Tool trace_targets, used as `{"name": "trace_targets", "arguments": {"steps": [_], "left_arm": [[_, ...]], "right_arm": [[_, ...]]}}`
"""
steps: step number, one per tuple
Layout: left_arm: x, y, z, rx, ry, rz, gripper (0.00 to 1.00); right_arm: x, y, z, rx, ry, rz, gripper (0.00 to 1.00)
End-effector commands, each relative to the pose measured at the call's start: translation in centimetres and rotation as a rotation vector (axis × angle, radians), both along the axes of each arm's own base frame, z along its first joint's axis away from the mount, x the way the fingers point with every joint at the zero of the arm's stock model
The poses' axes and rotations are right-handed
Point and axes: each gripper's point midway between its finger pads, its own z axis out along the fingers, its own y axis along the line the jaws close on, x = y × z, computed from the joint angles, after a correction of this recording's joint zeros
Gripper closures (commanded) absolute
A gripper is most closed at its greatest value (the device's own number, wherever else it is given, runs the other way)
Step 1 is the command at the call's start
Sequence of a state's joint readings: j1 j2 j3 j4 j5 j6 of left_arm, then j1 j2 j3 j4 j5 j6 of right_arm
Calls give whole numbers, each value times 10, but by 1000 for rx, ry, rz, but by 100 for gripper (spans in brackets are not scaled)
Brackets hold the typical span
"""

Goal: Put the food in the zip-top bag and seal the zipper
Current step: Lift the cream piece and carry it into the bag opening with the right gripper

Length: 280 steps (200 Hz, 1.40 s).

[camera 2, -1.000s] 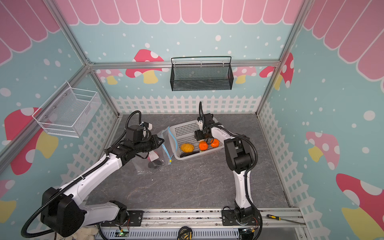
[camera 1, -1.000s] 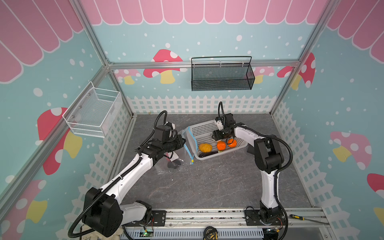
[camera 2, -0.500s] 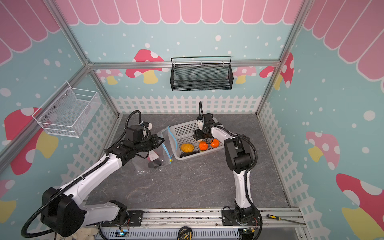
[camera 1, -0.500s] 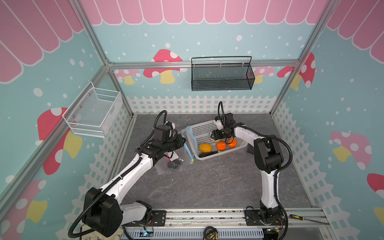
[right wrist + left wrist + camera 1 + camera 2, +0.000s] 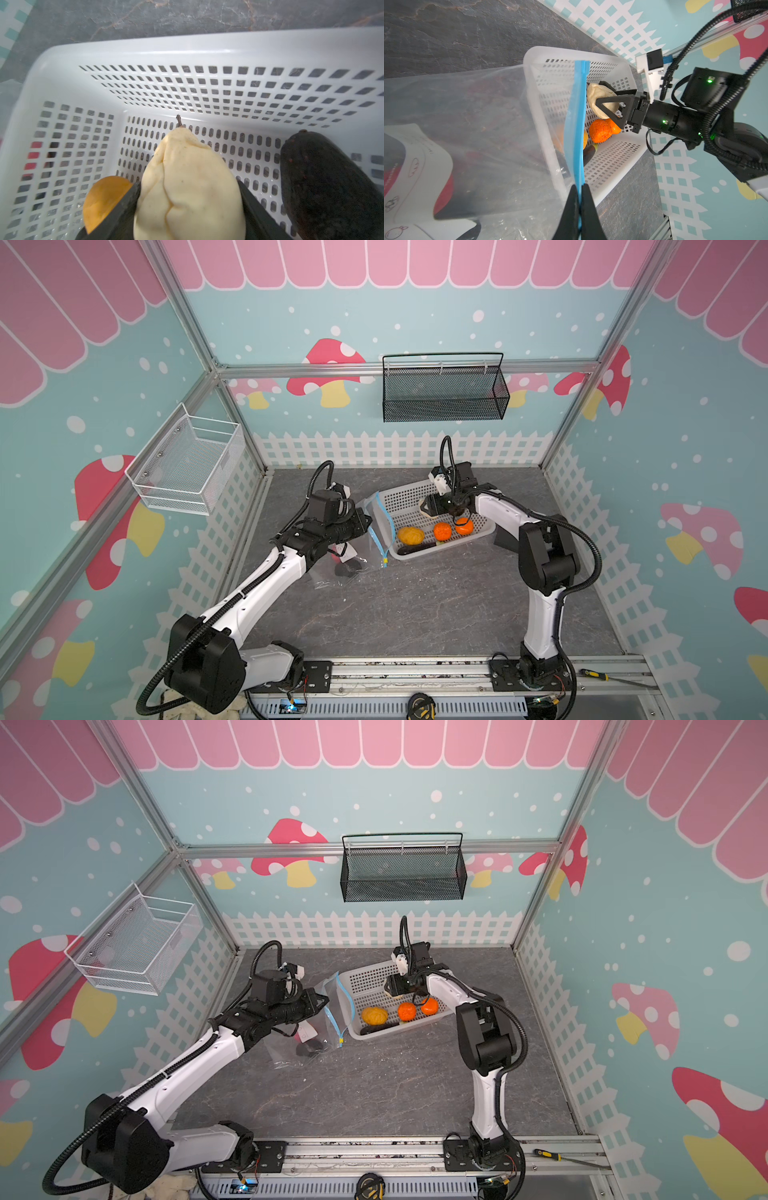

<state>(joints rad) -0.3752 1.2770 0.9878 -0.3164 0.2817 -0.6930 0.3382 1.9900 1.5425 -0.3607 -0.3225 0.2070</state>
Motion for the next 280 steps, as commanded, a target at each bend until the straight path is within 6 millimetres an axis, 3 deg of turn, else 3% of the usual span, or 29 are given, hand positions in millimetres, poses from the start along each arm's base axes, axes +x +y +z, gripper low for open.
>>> {"name": "trace_targets", "arguments": {"steps": [1, 5, 11, 65, 139, 218, 280], "left_arm": [[3, -4, 3, -13, -8, -7, 100], [3, -4, 4, -14, -8, -5, 100], [4, -5, 4, -15, -8, -7, 100], [8, -9, 7, -18, -12, -13, 100], [8, -11, 12, -13, -20, -14, 100], [7, -11, 21, -10, -46, -7, 100], [5, -10, 27, -12, -65, -3, 100]], "right_arm": [[-13, 2, 27, 59, -27, 26, 41], [-16, 3, 24, 63, -19, 32, 41], [-21, 4, 39, 83, -38, 41, 40], [-63, 16, 81, 203, -88, 135, 43], [-115, 59, 121, 262, -142, 286, 43], [-119, 121, 121, 296, -123, 400, 43], [-112, 135, 101, 288, -81, 409, 44]]}}
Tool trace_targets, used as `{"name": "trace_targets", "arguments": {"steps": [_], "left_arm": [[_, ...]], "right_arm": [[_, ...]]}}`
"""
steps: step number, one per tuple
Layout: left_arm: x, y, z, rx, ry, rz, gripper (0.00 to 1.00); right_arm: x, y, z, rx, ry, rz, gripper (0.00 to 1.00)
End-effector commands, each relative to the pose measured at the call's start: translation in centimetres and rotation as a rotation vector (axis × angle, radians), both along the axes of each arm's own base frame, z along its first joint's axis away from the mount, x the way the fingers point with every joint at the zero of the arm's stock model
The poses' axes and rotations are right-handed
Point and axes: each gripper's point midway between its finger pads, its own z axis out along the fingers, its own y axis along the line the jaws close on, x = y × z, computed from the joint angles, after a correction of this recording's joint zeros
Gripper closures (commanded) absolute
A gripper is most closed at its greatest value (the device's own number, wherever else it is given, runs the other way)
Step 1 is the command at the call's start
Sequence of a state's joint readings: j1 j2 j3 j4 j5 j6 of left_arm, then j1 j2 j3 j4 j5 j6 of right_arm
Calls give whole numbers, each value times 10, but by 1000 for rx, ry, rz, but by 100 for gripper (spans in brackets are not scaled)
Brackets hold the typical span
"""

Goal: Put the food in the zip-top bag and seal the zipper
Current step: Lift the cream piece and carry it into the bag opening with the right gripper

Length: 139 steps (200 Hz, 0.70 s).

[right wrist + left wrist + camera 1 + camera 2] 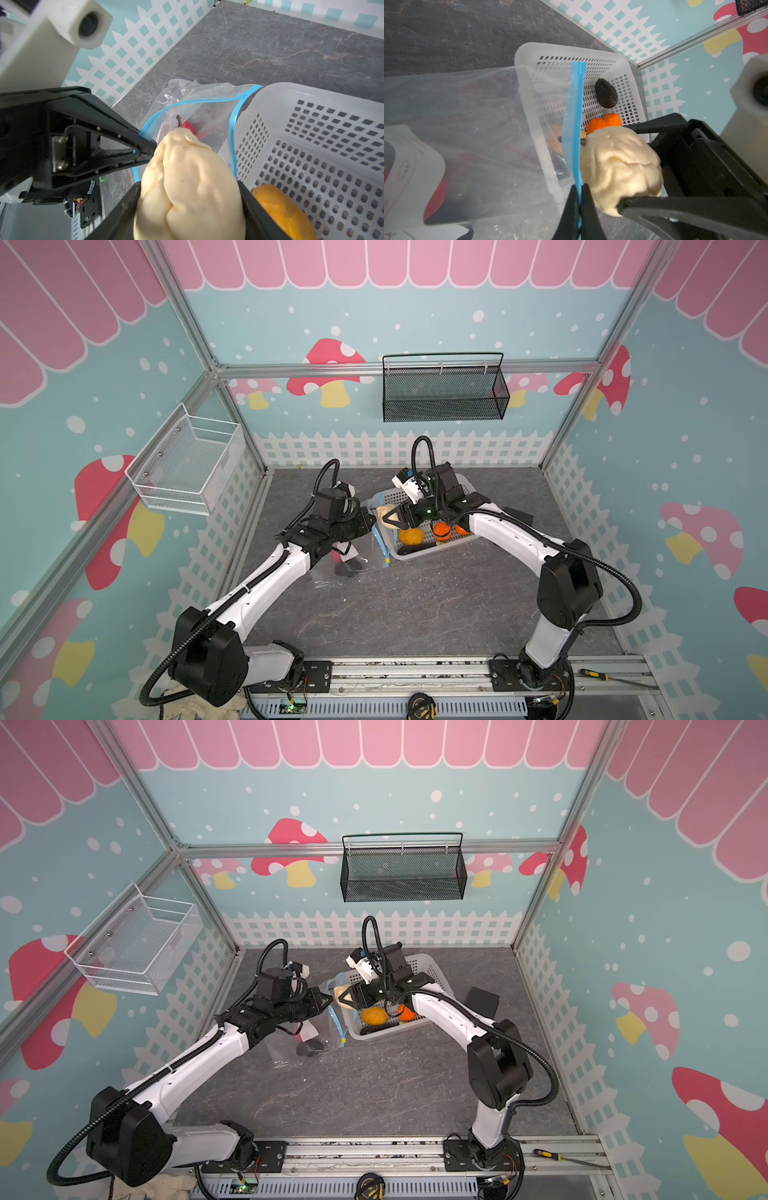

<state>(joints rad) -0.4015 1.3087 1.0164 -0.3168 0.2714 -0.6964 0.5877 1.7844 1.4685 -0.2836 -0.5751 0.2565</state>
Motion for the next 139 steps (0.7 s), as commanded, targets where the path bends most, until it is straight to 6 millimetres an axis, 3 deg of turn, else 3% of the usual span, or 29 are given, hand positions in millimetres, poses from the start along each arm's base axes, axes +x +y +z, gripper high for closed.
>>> {"name": "trace_targets", "arguments": {"steps": [1, 39, 44, 74, 139], "left_arm": [[2, 1, 27, -18, -69, 13, 100], [3, 0, 25, -19, -63, 11, 100], [-2, -9, 25, -21, -63, -14, 100], [-1, -14, 28, -30, -66, -30, 100], [-2, -13, 33, -30, -79, -34, 100]], "right_arm": [[2, 7, 4, 16, -7, 12, 44], [4, 8, -2, 18, 10, 6, 45], [4, 9, -2, 20, 13, 9, 45], [5, 18, -7, 19, 23, 24, 45], [12, 19, -20, -16, 34, 15, 45]]}}
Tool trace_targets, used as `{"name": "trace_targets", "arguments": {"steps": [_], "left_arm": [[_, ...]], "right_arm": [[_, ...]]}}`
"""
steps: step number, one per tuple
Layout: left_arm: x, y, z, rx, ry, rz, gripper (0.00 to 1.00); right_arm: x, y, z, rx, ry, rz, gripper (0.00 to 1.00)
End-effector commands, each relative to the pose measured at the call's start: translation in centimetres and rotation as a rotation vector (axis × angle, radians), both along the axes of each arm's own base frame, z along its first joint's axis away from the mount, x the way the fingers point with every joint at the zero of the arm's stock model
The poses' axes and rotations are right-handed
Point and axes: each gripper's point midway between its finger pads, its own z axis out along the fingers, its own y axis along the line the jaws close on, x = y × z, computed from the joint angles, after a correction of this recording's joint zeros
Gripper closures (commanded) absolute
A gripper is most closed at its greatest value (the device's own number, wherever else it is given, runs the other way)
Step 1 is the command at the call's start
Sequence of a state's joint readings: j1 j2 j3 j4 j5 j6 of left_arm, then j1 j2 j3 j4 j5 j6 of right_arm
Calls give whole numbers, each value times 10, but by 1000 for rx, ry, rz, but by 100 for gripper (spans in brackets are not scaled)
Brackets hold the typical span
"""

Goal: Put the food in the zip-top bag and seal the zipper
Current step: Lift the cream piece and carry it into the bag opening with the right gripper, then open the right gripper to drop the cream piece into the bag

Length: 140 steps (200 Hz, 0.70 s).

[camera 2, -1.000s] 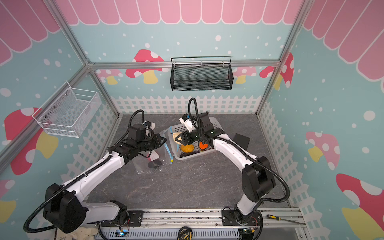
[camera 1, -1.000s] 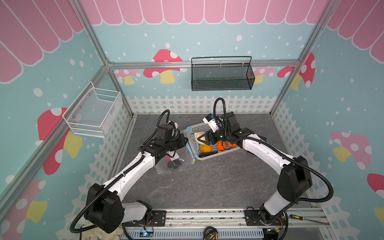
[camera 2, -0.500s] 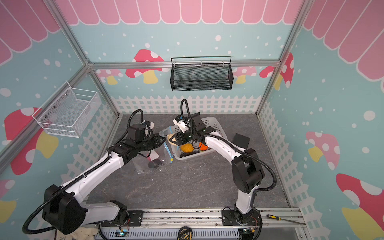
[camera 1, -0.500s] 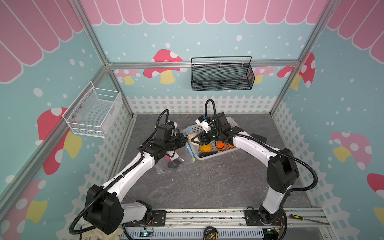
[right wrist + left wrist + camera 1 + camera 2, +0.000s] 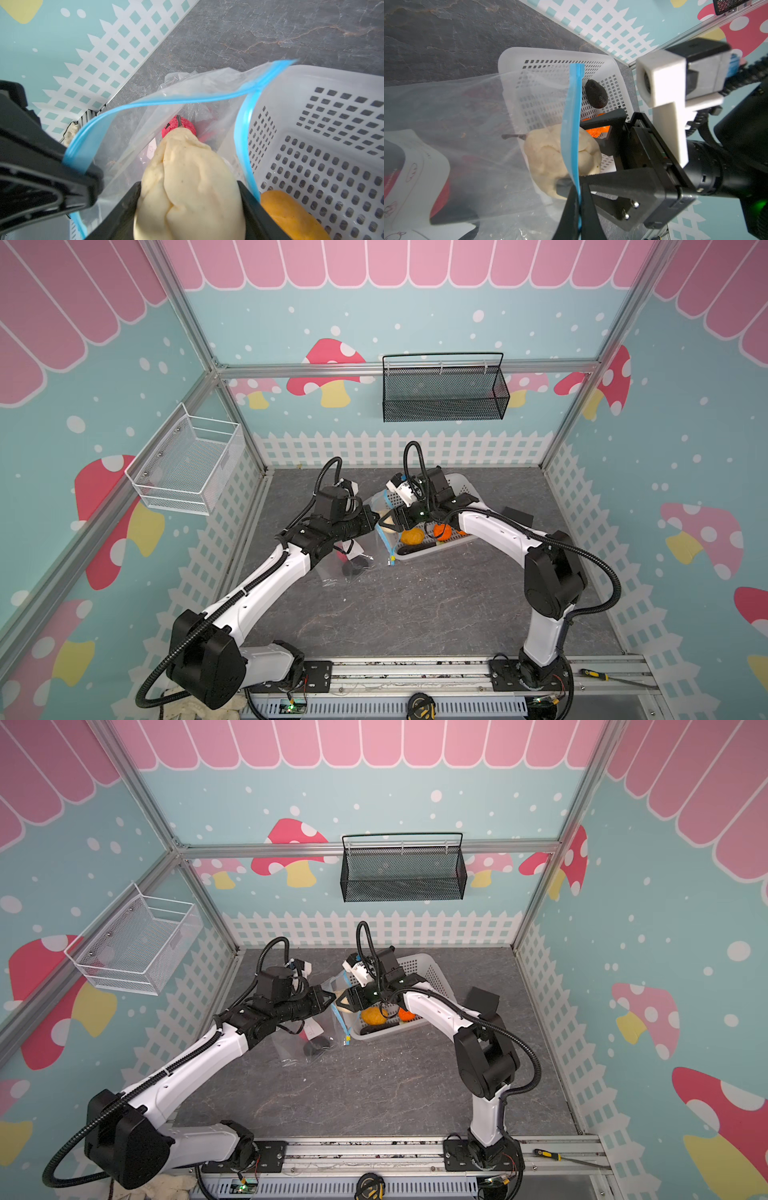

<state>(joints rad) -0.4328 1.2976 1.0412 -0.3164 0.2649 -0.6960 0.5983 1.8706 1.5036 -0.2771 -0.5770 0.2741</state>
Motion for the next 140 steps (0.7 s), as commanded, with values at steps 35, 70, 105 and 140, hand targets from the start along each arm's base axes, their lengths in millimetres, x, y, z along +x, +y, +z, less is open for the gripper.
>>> {"name": "trace_targets", "arguments": {"steps": [35, 70, 105, 140], "left_arm": [[1, -1, 17, -16, -43, -5, 100], [1, -1, 17, -13, -45, -6, 100], [3, -1, 18, -11, -48, -6, 100], [4, -3, 18, -10, -47, -10, 100]], "right_arm": [[6, 6, 9, -6, -31, 5, 42], [9, 8, -6, -22, -2, 11, 37], [8, 9, -9, -27, 3, 14, 33], [8, 10, -8, -21, 2, 20, 30]]}}
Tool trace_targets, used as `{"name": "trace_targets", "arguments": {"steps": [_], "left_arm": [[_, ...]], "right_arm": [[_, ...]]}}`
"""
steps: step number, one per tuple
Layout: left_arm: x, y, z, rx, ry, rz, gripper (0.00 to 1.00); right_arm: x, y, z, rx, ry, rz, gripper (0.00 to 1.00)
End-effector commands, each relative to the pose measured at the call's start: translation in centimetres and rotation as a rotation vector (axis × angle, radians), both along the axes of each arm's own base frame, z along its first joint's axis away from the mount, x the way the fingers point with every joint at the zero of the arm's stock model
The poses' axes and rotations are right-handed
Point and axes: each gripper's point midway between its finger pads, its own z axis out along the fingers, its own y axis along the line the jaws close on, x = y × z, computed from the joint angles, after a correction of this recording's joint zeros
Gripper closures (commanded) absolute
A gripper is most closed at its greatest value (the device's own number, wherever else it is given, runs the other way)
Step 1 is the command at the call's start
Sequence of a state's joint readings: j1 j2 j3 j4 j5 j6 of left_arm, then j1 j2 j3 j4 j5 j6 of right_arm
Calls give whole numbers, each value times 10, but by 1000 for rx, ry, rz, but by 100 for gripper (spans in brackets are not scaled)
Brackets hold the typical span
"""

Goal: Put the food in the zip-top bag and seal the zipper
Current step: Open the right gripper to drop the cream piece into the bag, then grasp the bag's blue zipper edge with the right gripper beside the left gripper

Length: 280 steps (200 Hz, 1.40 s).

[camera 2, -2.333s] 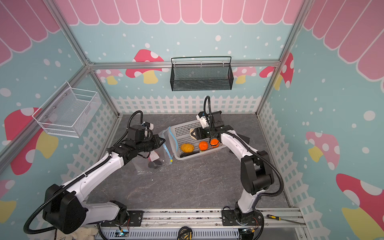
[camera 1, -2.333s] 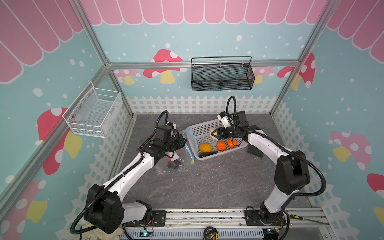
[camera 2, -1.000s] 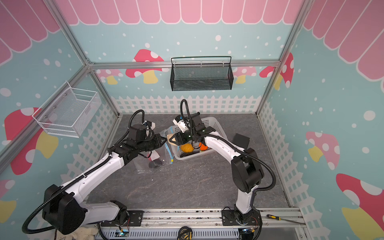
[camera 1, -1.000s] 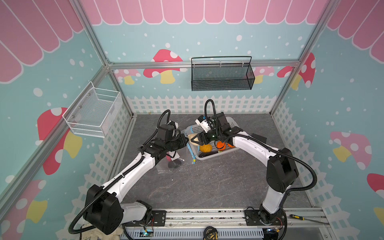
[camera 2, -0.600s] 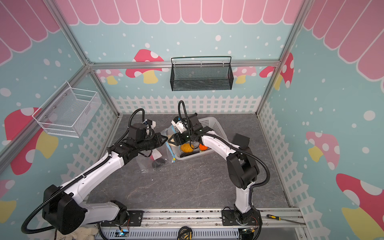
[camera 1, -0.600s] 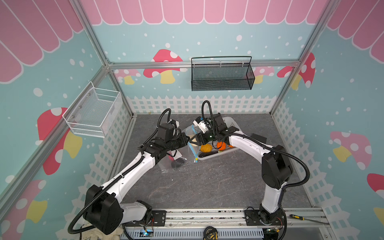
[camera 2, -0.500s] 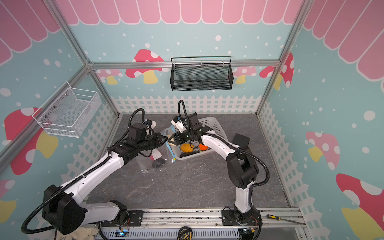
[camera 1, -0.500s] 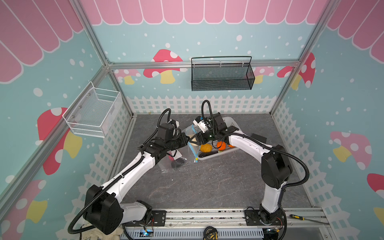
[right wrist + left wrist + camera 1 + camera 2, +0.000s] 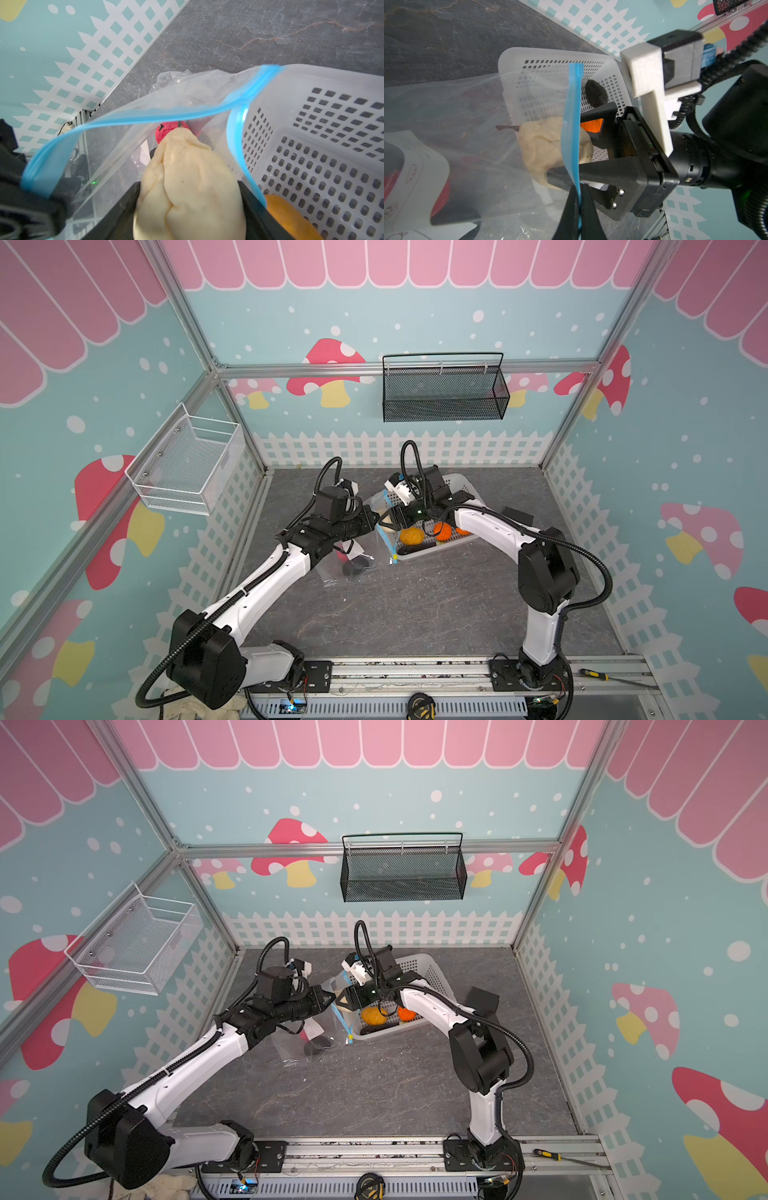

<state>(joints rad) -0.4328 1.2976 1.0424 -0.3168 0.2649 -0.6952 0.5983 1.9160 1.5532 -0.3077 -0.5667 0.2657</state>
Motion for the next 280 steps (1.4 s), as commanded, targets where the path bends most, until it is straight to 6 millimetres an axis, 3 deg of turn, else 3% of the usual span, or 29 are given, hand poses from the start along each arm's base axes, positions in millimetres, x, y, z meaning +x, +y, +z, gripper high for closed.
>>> {"name": "trace_targets", "arguments": {"steps": [1, 136, 140, 157, 195, 245, 280], "left_arm": [[3, -3, 18, -10, -46, -9, 100], [4, -1, 11, -2, -37, -1, 100], [4, 0, 11, -1, -36, -1, 100], [3, 1, 10, 0, -35, 5, 100], [2, 3, 7, -2, -34, 17, 100], [1, 5, 9, -4, -36, 23, 100], [0, 8, 9, 3, -35, 30, 100]], "right_arm": [[0, 6, 0, 1, -10, 23, 30], [-1, 4, 14, 15, -34, 24, 19], [-4, 2, 29, 29, -59, 21, 19], [-6, -3, 42, 32, -89, 4, 20], [-6, -27, 56, 18, -100, -109, 25], [-6, -61, 24, -5, 86, -301, 29], [-18, -53, 7, 48, 236, -292, 29]]}}
